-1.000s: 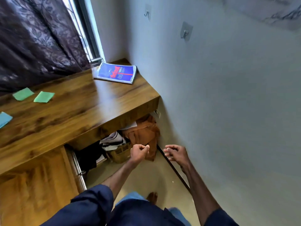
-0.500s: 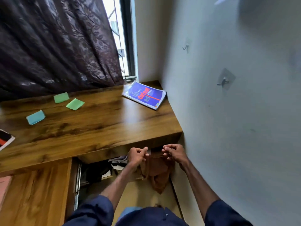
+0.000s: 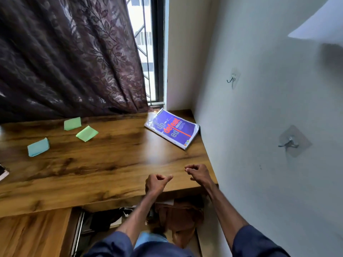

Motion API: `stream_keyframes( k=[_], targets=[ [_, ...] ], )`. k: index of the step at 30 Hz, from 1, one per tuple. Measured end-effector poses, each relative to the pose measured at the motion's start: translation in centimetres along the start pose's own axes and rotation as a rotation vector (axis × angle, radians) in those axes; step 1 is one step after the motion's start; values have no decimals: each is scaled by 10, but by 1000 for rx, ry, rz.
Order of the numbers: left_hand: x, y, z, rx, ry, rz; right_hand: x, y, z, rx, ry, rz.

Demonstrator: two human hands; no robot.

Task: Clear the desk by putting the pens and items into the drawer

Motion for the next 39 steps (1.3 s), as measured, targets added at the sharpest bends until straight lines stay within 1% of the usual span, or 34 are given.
stream_keyframes(
  k=[2, 4, 6, 11, 14, 16, 18, 20, 21, 23, 24, 25, 27, 28, 30, 32, 33, 34, 35, 36, 37, 39],
  targets=[
    [12, -1, -29, -3, -34, -137, -12, 1, -20, 44, 24, 84],
    [26, -2, -58, -60, -110, -385, -28, 2, -39, 75, 36, 158],
    [39, -4, -85, -110, -202, -628, -44, -1, -63, 71, 35, 260],
    [52, -6, -132, -330, -240, -860, -60, -21, -132, -26, -4, 563],
    [64, -1, -153, -359, -274, -1005, -54, -40, -163, -75, 4, 820],
    [68, 0, -160, -353, -309, -1037, -56, -50, -174, -29, 9, 923],
    [67, -2, -163, -336, -345, -1055, -60, -59, -174, 3, 12, 967],
    [65, -5, -164, -343, -369, -1062, -60, -67, -171, -6, -3, 993],
    [65, -7, -167, -368, -368, -1052, -59, -71, -170, -3, 4, 1017],
    [67, -7, -170, -432, -342, -987, -62, -81, -166, 4, 80, 1091],
    [71, -4, -173, -443, -331, -953, -66, -86, -160, -36, 95, 1129],
    [76, 2, -176, -413, -343, -917, -69, -92, -155, -51, 125, 1180],
    [91, 20, -187, -229, -420, -822, -75, -103, -143, -100, 111, 1209],
    [95, 32, -192, -137, -426, -747, -72, -109, -138, -139, 84, 1208],
    [95, 48, -199, -33, -355, -676, -73, -116, -133, -171, 72, 1159],
    [89, 48, -202, -20, -294, -686, -75, -112, -137, -132, 74, 1006],
    [87, 45, -202, -21, -277, -678, -76, -103, -143, -79, 72, 878],
    [84, 41, -202, -27, -252, -661, -76, -88, -149, 8, 80, 775],
    [82, 38, -200, -28, -225, -641, -73, -71, -156, 92, 86, 718],
    [81, 34, -197, -22, -199, -624, -67, -57, -160, 141, 54, 729],
    [81, 30, -194, -23, -170, -606, -57, -48, -163, 147, -13, 776],
    [82, 23, -190, -34, -76, -516, -36, -44, -165, 86, -121, 848]
  ],
)
Point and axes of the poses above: each hand's wrist, its own z-axis away from the middle knuckle, its own y-axis out of the back of the hand, x = y × z, the point moved 8 cm from there along -z, towards the middle knuckle, and after that the axes turned 5 degrees about -x, right-handed, at the moved point
